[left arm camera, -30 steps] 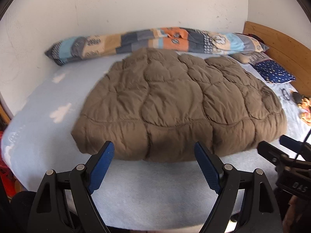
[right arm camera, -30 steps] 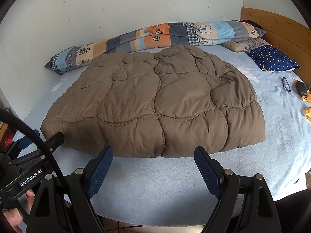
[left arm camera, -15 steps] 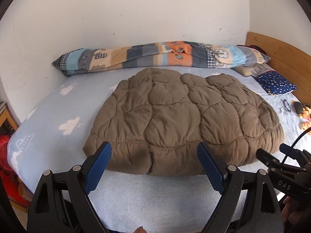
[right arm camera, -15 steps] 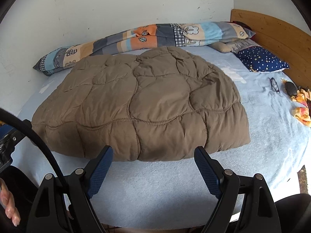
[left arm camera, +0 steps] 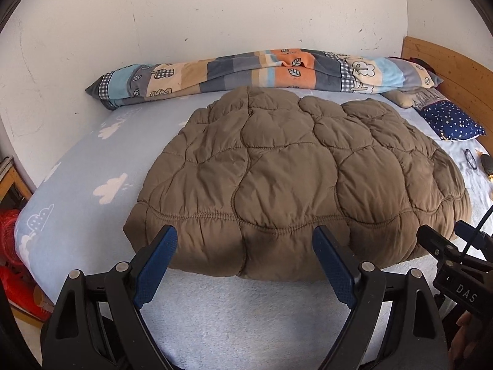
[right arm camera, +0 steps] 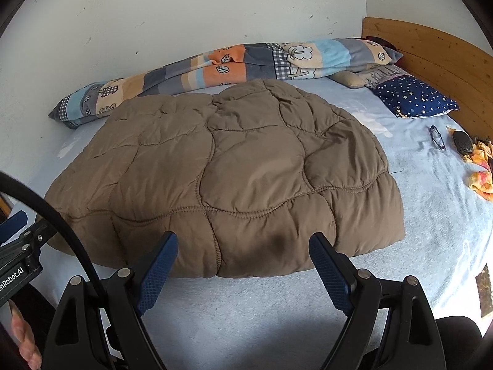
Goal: Fold large clothes
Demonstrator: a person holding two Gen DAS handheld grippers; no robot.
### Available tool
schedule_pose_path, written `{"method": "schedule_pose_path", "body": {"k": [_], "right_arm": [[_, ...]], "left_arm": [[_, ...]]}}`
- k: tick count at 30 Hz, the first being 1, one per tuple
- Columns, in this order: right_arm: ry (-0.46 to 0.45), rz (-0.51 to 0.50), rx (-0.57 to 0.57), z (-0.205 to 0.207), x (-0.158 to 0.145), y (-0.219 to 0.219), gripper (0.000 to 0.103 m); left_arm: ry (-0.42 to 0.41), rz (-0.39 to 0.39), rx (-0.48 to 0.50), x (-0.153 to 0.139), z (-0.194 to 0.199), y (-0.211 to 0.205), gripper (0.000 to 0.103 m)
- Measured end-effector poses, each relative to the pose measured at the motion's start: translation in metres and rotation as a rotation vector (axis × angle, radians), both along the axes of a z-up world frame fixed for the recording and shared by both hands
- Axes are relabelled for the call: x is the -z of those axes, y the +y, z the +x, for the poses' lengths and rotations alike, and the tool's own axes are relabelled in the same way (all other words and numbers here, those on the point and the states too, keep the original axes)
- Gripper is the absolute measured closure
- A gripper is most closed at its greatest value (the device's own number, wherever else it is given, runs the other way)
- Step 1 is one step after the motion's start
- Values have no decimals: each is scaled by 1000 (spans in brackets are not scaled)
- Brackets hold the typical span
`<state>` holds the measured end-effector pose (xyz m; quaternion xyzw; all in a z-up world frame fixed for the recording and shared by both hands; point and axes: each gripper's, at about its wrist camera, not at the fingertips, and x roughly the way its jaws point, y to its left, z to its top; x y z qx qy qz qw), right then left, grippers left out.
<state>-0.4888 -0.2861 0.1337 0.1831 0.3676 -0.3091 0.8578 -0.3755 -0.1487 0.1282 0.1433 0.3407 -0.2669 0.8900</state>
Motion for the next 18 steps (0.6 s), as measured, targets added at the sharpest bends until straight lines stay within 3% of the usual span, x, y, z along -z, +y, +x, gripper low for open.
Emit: {"method": "schedule_pose_path", "body": {"k": [8, 18], "right_arm": [[6, 9, -17, 5, 6, 2, 13], [4, 10, -4, -1, 6, -3, 13]], "left_arm": [[33, 10, -18, 5, 6, -1, 14], [9, 40, -24, 6, 3, -3, 14]]}}
